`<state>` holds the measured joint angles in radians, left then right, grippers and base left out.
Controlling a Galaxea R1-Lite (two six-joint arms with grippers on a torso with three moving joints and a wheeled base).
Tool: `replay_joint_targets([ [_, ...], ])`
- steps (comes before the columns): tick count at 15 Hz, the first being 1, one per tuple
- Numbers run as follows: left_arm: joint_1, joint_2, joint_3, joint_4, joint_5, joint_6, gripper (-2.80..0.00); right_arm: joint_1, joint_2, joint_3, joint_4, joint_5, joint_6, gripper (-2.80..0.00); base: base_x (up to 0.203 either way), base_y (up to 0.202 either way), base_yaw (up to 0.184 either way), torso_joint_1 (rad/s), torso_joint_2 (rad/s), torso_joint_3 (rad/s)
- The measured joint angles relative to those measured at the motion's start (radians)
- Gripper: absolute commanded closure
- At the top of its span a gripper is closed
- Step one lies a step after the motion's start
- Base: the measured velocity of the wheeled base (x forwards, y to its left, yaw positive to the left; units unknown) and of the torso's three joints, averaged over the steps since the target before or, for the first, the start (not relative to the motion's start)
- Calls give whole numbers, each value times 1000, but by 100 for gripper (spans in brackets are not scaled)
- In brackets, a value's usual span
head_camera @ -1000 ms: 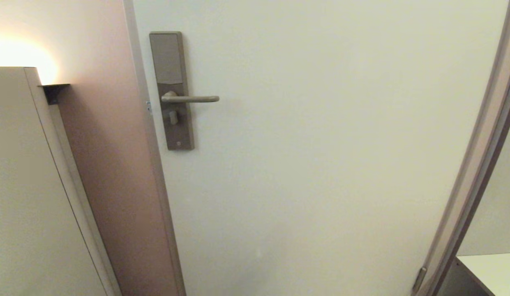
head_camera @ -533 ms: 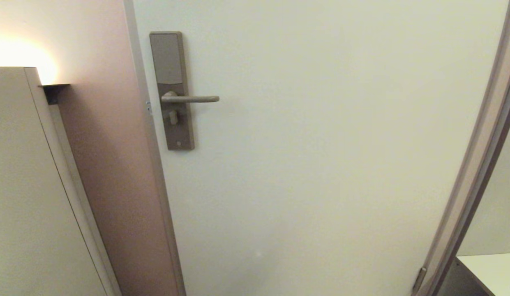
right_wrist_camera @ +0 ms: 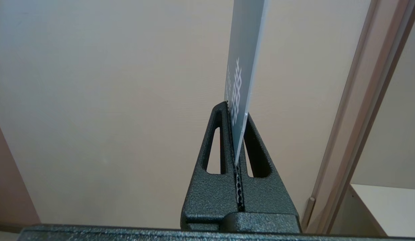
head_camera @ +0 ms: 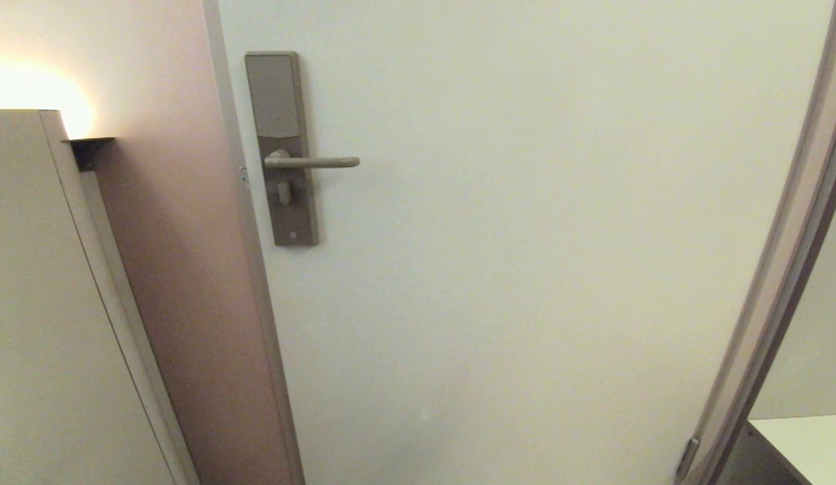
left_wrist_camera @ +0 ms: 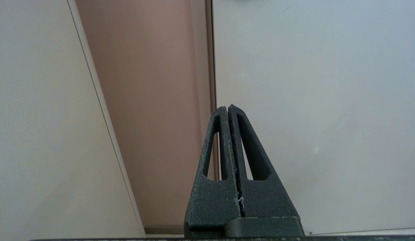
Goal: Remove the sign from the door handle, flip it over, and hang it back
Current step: Hang the sign back with the other side facing out
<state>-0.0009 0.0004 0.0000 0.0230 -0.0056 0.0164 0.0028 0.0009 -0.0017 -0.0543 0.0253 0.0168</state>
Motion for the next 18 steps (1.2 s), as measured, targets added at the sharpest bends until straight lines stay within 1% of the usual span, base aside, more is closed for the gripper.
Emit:
replay_joint_targets([
  [9,0,0,0,0,1,-1,0,0,0,0,-1,0,0,0,-1,8,0,0,0,1],
  [18,0,0,0,0,1,-1,0,0,0,0,1,0,0,0,0,179,-8,2,3,2],
])
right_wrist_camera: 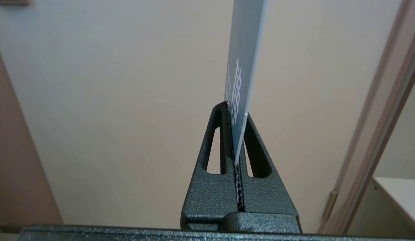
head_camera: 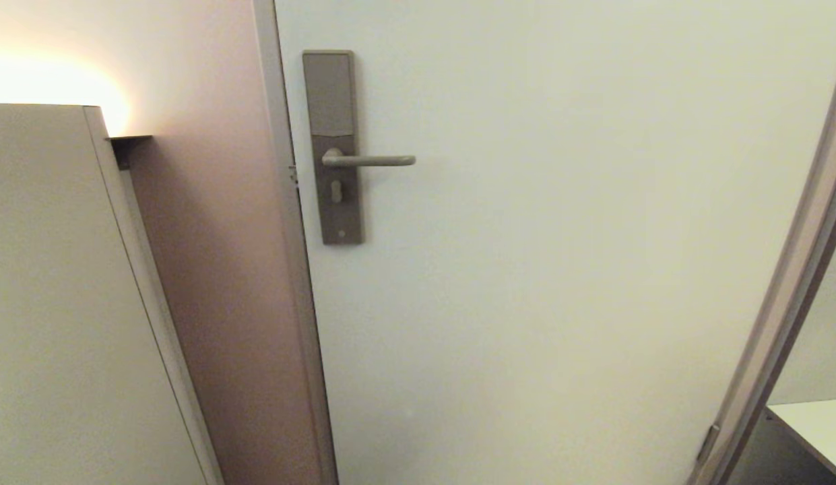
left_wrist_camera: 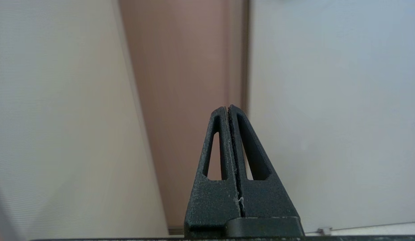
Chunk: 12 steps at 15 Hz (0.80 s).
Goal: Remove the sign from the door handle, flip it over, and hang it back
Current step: Hang the sign back with the other side facing out
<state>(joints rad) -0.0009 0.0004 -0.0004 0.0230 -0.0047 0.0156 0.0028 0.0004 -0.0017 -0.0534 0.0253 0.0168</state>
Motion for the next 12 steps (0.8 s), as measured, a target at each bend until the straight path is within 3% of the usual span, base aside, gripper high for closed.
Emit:
replay_joint_targets([
  [8,0,0,0,-2,-1,1,0,-1,0,0,-1,0,0,0,0,176,-8,4,2,3],
  [12,0,0,0,-1,-1,1,0,0,0,0,0,0,0,0,0,0,0,0,0,0],
])
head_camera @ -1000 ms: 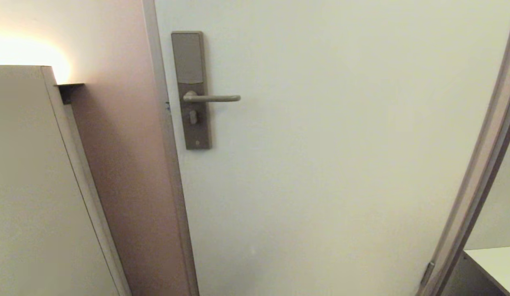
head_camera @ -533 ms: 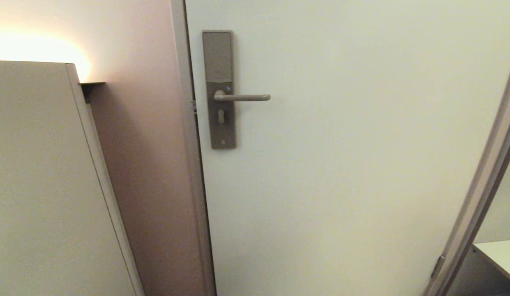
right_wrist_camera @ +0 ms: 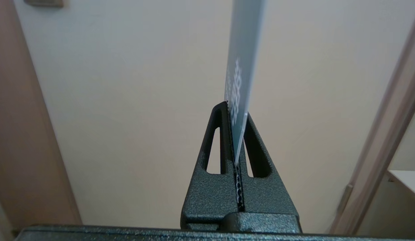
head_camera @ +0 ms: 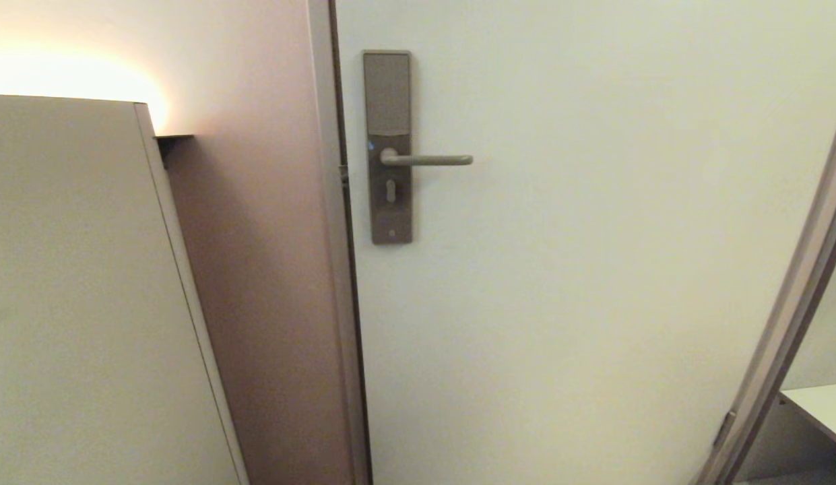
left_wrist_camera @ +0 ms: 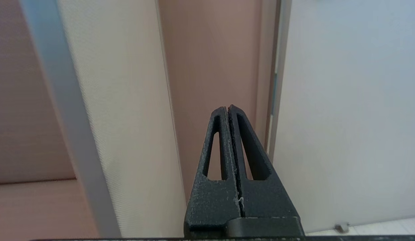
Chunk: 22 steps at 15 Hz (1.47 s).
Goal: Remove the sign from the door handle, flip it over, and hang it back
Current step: Hang the sign back with the other side facing out
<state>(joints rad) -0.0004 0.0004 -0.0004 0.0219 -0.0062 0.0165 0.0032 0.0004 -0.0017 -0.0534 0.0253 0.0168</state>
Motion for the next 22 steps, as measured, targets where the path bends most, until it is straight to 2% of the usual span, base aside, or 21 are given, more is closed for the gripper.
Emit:
replay_joint_targets([
  [22,0,0,0,0,0,5,0,0,0,0,-1,0,-6,0,0,0,0,0,0,0],
])
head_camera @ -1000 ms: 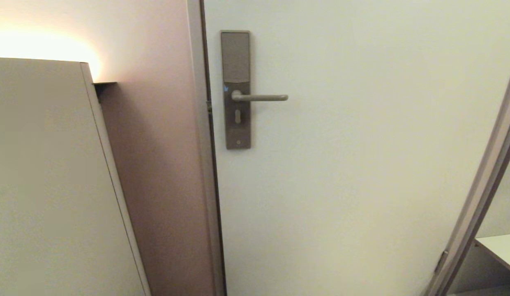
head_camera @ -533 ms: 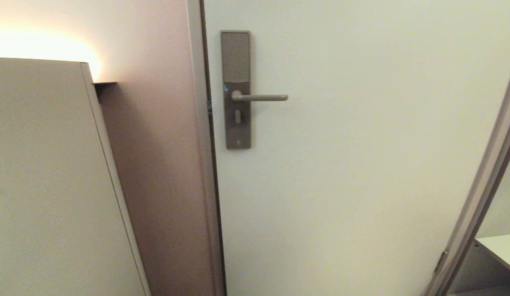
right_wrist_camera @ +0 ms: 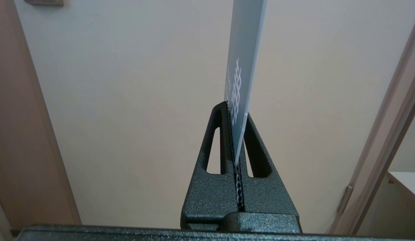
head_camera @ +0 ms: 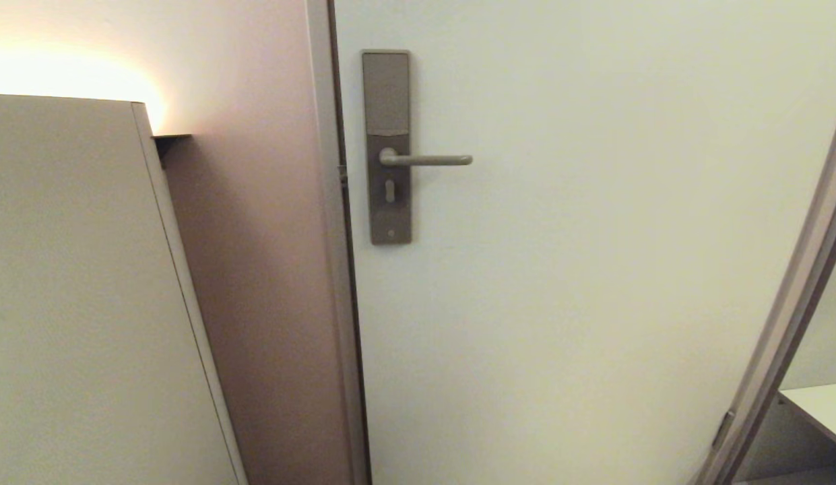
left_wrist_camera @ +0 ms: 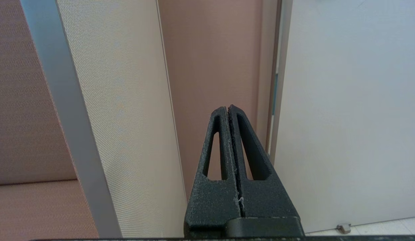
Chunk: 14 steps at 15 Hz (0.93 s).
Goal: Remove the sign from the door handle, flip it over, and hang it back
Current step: Hang the sign back with the other side facing out
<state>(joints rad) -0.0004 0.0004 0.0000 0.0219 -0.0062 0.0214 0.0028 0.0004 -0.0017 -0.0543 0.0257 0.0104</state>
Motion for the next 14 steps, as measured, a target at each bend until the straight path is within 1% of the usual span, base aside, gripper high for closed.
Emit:
replay_joint_targets([
  [6,0,0,0,1,0,-3,0,0,0,0,-3,2,-17,0,0,0,0,0,0,0],
  [10,0,0,0,1,0,-3,0,0,0,0,-1,2,-12,0,0,0,0,0,0,0],
  [14,0,0,0,1,0,-3,0,0,0,-26,36,30,-10,0,0,0,0,0,0,0],
])
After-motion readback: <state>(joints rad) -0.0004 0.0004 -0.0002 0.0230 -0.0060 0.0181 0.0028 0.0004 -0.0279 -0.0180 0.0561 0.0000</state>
